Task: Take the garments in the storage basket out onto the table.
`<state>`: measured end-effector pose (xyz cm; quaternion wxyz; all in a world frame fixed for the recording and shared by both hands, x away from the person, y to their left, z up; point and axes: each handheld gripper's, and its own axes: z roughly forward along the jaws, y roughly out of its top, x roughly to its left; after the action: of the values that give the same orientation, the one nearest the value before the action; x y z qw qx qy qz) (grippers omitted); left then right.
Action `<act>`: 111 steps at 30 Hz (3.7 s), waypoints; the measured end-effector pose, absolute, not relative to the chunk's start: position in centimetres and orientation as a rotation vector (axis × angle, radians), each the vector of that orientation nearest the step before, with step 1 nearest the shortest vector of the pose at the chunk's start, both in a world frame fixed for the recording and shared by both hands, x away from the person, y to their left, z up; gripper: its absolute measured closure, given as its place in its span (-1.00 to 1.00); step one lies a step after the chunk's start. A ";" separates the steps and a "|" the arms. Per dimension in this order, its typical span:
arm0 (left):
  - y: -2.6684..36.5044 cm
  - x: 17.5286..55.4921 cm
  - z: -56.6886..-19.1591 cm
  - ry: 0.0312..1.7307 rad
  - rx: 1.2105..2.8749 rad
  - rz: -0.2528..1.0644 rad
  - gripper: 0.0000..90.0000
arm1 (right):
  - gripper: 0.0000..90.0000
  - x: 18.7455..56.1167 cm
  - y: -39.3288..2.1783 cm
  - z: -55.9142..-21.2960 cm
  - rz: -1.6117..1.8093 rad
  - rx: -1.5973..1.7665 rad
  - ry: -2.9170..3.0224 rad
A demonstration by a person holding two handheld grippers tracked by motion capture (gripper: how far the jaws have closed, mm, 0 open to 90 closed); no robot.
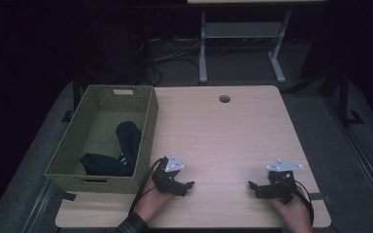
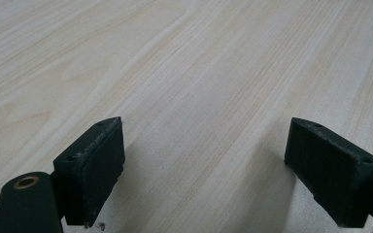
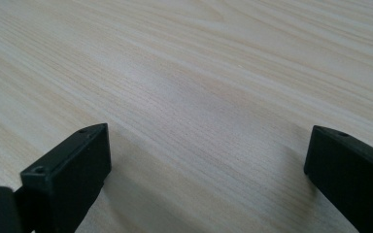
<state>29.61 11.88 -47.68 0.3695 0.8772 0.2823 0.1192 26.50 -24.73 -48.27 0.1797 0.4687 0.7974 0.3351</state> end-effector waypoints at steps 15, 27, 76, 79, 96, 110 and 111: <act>11.9 29.6 -47.6 0.722 2.256 0.298 -0.68 | -0.94 26.5 -24.7 -48.3 0.947 1.325 2.253; 11.8 29.2 -45.3 0.702 2.240 0.276 -0.67 | -0.94 26.5 -24.7 -48.3 0.947 1.325 2.254; 12.1 30.8 -35.8 0.591 2.249 0.236 -0.67 | -0.94 26.5 -24.8 -48.3 0.948 1.319 2.256; 12.2 31.1 -35.5 0.583 2.257 0.236 -0.67 | -0.94 26.5 -24.7 -48.3 0.948 1.322 2.255; 13.6 31.9 -34.1 0.604 2.221 0.227 -0.67 | -0.94 26.5 -24.7 -48.3 0.948 1.325 2.253; 16.3 32.1 -32.7 0.647 2.178 0.267 -0.67 | -0.94 26.5 -24.7 -48.3 0.949 1.328 2.253; 16.3 32.1 -32.7 0.647 2.178 0.267 -0.67 | -0.94 26.5 -24.7 -48.3 0.949 1.327 2.253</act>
<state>32.07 16.27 -32.66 0.4141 0.8666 0.2573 0.1061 26.48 -24.72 -48.26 0.1790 0.4694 0.7969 0.3355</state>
